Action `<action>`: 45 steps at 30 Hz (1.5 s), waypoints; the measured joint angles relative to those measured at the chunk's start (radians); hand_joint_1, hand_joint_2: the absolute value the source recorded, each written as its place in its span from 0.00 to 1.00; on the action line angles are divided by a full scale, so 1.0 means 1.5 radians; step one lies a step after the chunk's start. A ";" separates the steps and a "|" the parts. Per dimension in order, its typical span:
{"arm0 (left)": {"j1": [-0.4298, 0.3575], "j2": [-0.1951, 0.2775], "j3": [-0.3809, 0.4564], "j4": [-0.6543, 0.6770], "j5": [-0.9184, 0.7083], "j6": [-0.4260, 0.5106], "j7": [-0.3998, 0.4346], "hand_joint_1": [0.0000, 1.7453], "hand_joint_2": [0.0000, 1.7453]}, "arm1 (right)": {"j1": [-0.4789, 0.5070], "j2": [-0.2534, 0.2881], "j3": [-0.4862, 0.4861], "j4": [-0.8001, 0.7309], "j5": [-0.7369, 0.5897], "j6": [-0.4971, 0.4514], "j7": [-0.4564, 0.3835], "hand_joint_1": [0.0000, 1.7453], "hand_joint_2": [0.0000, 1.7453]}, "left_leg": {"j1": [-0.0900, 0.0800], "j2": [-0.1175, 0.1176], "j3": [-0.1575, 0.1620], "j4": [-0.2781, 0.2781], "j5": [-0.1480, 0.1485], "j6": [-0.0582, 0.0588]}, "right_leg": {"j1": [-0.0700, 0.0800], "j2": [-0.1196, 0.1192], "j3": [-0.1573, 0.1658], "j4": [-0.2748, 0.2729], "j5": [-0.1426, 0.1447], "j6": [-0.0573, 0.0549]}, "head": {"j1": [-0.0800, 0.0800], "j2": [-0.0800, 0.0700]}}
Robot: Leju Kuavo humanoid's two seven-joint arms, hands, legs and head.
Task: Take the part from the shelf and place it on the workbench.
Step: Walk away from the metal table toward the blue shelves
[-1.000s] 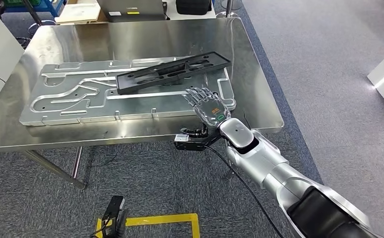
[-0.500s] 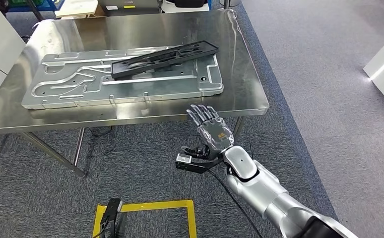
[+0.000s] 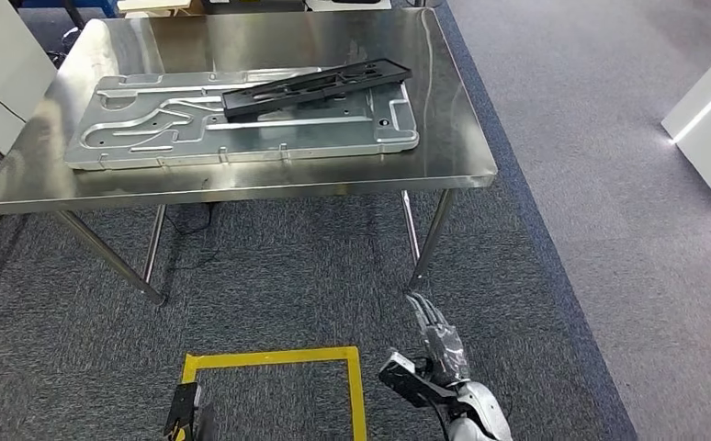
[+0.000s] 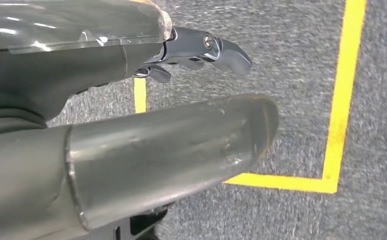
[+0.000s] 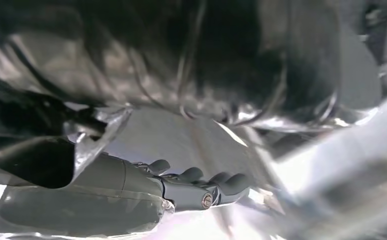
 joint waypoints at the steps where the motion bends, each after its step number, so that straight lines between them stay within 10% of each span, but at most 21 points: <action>1: 0.001 0.001 0.001 0.000 0.005 0.002 -0.004 0.00 0.00 | 0.007 0.002 -0.015 0.023 -0.016 -0.001 -0.010 0.00 0.00 | 0.000 0.000 -0.004 0.002 0.005 -0.004 | 0.002 0.000 0.024 -0.037 -0.008 -0.003 | 0.000 0.000; 5: 0.011 0.003 0.009 0.000 0.026 0.007 -0.016 0.00 0.00 | 0.027 0.013 -0.074 0.147 -0.090 0.002 -0.047 0.00 0.00 | 0.003 0.000 -0.013 0.009 0.006 -0.021 | 0.005 -0.002 0.028 -0.067 -0.001 -0.021 | 0.000 0.000; 9: 0.022 0.008 0.018 0.000 0.040 0.010 -0.025 0.00 0.00 | 0.038 0.020 -0.134 0.258 -0.136 0.013 -0.051 0.00 0.00 | 0.005 -0.001 -0.050 0.145 -0.118 -0.032 | 0.004 -0.006 -0.007 -0.068 0.030 -0.035 | 0.000 0.000; 11: 0.025 0.010 0.020 0.000 0.045 0.011 -0.027 0.00 0.00 | 0.046 0.022 -0.158 0.301 -0.155 0.024 -0.040 0.00 0.00 | 0.005 -0.001 -0.047 0.199 -0.125 -0.034 | 0.006 -0.008 -0.029 -0.065 0.044 -0.033 | 0.000 0.000; 14: 0.026 0.015 0.023 0.000 0.049 0.012 -0.031 0.00 0.00 | 0.058 0.022 -0.195 0.352 -0.179 0.044 -0.018 0.00 0.00 | 0.005 -0.002 0.036 0.121 -0.081 -0.031 | 0.005 -0.007 -0.060 -0.055 0.061 -0.026 | 0.000 0.000; 16: 0.025 0.017 0.024 0.000 0.049 0.013 -0.032 0.00 0.00 | 0.064 0.023 -0.217 0.377 -0.192 0.061 -0.001 0.00 0.00 | 0.003 -0.005 0.101 0.028 -0.091 -0.024 | 0.007 -0.008 -0.072 -0.049 0.071 -0.019 | 0.000 0.000; 19: 0.024 0.020 0.025 0.000 0.045 0.017 -0.032 0.00 0.00 | 0.076 0.022 -0.242 0.409 -0.205 0.091 0.035 0.00 0.00 | 0.001 -0.008 0.116 -0.013 -0.100 -0.008 | 0.007 -0.010 -0.076 -0.050 0.082 -0.007 | 0.000 0.000; 22: 0.023 0.023 0.025 0.000 0.041 0.021 -0.031 0.00 0.00 | 0.092 0.021 -0.256 0.433 -0.215 0.114 0.071 0.00 0.00 | 0.001 -0.011 0.107 -0.016 -0.086 0.012 | 0.004 -0.007 -0.092 -0.006 0.033 0.003 | 0.000 0.000; 25: 0.022 0.026 0.025 0.000 0.036 0.024 -0.028 0.00 0.00 | 0.105 0.019 -0.265 0.450 -0.221 0.132 0.106 0.00 0.00 | -0.004 -0.017 0.092 -0.014 -0.072 0.019 | 0.004 -0.003 -0.128 0.115 -0.042 0.007 | 0.000 0.000; 27: 0.021 0.029 0.024 0.000 0.028 0.025 -0.020 0.00 0.00 | 0.110 0.016 -0.268 0.457 -0.220 0.149 0.130 0.00 0.00 | -0.007 -0.025 0.081 -0.012 -0.064 0.019 | 0.005 -0.001 -0.113 0.123 -0.035 0.004 | 0.000 0.000; 32: -0.002 0.033 0.000 -0.001 -0.009 0.022 0.008 0.00 0.00 | 0.117 0.001 -0.269 0.465 -0.204 0.176 0.163 0.00 0.00 | -0.008 -0.052 0.066 -0.007 -0.052 0.010 | 0.009 0.046 0.010 -0.058 0.013 -0.020 | 0.000 0.000; 36: -0.022 0.039 -0.026 -0.005 -0.036 0.015 0.024 0.00 0.00 | 0.113 -0.006 -0.271 0.467 -0.198 0.189 0.164 0.00 0.00 | -0.009 -0.055 0.052 0.006 -0.058 -0.007 | 0.005 0.017 0.015 -0.079 0.024 -0.028 | 0.000 0.000; 41: 0.034 0.071 -0.064 0.012 -0.076 -0.042 -0.102 0.00 0.00 | 0.118 -0.006 -0.284 0.470 -0.216 0.204 0.146 0.00 0.00 | 0.004 -0.011 -0.013 0.176 -0.147 -0.030 | 0.002 -0.019 0.008 -0.082 0.030 -0.034 | -0.001 0.000; 45: 0.109 0.108 -0.087 0.044 -0.095 -0.069 -0.185 0.00 0.00 | 0.123 -0.003 -0.288 0.471 -0.211 0.207 0.092 0.00 0.00 | 0.009 0.020 0.062 0.055 -0.087 -0.038 | -0.002 -0.038 0.000 -0.063 0.021 -0.022 | -0.002 0.000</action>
